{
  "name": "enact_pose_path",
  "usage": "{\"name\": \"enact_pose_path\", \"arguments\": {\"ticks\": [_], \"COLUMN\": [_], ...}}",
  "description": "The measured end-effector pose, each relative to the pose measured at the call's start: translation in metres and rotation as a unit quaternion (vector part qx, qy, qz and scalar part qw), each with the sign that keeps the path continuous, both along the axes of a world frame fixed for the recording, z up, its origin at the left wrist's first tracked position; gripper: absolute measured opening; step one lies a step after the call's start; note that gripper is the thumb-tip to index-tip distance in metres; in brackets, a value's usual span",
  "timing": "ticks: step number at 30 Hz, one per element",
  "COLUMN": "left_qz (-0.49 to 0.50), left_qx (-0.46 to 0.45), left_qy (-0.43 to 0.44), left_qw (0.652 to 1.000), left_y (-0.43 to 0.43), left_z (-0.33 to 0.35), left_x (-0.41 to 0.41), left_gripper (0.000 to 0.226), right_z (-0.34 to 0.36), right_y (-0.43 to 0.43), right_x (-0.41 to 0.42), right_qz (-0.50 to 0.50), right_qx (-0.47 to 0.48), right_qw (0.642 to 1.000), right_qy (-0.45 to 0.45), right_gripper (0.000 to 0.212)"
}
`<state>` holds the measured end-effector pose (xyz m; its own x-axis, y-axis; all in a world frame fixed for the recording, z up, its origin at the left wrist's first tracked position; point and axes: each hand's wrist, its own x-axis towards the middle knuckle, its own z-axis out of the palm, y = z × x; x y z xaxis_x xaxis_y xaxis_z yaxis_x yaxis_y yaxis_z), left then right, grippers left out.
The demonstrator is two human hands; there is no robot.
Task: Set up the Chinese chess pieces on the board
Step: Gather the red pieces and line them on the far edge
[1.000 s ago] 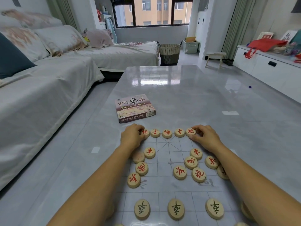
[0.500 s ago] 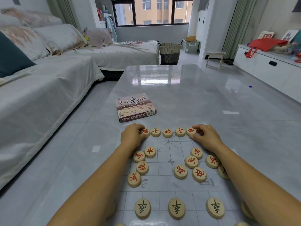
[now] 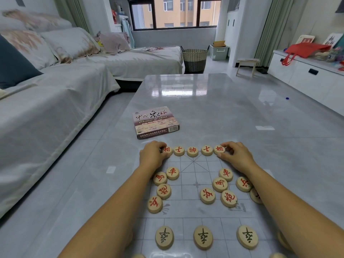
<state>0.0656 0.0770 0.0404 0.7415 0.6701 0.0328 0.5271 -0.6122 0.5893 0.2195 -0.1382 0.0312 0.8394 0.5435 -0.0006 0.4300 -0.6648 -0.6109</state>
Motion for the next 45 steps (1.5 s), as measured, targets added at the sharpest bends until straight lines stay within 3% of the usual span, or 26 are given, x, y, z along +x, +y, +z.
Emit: {"name": "enact_pose_path", "arguments": {"ticks": [11,17,23,27,36,41,45], "left_qz": [-0.005,-0.021,0.008,0.044,-0.018,-0.016,-0.024], "left_qx": [0.006,-0.016,-0.061,-0.079,-0.097,-0.104,-0.071], "left_qy": [0.001,0.006,-0.080,-0.131,-0.146,-0.153,-0.130], "left_qw": [1.000,1.000,0.995,0.987,0.984,0.983,0.989], "left_y": [0.003,0.006,0.017,0.018,0.005,0.006,0.005], "left_z": [-0.002,-0.003,0.004,-0.002,-0.019,-0.022,-0.022], "left_x": [0.002,0.000,-0.030,-0.073,-0.113,-0.115,-0.113], "left_gripper": [0.038,0.049,0.040,0.030,0.035,0.035,0.035], "right_z": [-0.003,-0.002,-0.003,-0.005,0.007,0.014,0.015], "right_y": [0.000,-0.001,-0.002,-0.006,-0.023,-0.039,-0.054], "right_x": [0.002,0.004,0.006,0.007,0.004,-0.007,-0.015], "right_qz": [0.002,0.007,0.007,0.009,-0.071,-0.038,-0.007], "right_qx": [0.004,0.013,0.033,0.102,0.308,0.284,0.208], "right_qw": [1.000,1.000,0.999,0.991,0.932,0.938,0.951], "right_qy": [-0.005,0.015,0.034,0.087,0.176,0.197,0.228], "right_gripper": [0.041,0.044,0.051,0.045,0.022,0.021,0.017]}}
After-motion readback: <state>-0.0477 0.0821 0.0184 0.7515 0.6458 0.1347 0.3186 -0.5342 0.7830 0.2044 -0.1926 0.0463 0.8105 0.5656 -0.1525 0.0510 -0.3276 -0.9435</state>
